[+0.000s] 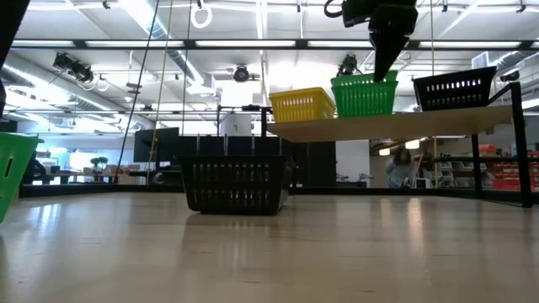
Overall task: Stack baskets on shelf by color
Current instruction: Stack the right green bin on the green bin
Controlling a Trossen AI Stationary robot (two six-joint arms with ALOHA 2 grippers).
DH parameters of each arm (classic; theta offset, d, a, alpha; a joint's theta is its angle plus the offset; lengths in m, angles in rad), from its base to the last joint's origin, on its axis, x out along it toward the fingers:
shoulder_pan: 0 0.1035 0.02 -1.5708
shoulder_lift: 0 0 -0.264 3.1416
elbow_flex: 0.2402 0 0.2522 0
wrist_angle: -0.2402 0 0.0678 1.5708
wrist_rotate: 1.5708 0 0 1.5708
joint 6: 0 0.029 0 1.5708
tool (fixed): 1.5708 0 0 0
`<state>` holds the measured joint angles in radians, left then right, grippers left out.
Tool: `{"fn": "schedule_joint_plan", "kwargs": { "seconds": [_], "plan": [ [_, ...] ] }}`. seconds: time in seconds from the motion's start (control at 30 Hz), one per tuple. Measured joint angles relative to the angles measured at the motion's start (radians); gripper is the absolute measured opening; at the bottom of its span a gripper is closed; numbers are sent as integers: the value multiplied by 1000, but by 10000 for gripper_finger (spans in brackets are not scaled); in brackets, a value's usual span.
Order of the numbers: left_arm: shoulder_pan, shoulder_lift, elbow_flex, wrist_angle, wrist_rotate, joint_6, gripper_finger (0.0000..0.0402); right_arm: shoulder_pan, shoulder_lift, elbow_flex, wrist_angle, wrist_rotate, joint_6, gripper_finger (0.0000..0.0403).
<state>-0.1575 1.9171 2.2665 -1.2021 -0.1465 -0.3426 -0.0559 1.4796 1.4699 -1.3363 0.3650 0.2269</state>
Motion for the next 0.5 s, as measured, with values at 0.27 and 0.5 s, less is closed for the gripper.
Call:
{"fn": "schedule_joint_plan", "kwargs": {
  "seconds": [0.27,0.5],
  "plan": [
    [0,0,0,-107,-31,-6,16,0,-8,0,-8,3,5,83],
    [0,0,0,-139,-41,-13,12,-24,-8,0,0,4,65,82]
  ]
}}
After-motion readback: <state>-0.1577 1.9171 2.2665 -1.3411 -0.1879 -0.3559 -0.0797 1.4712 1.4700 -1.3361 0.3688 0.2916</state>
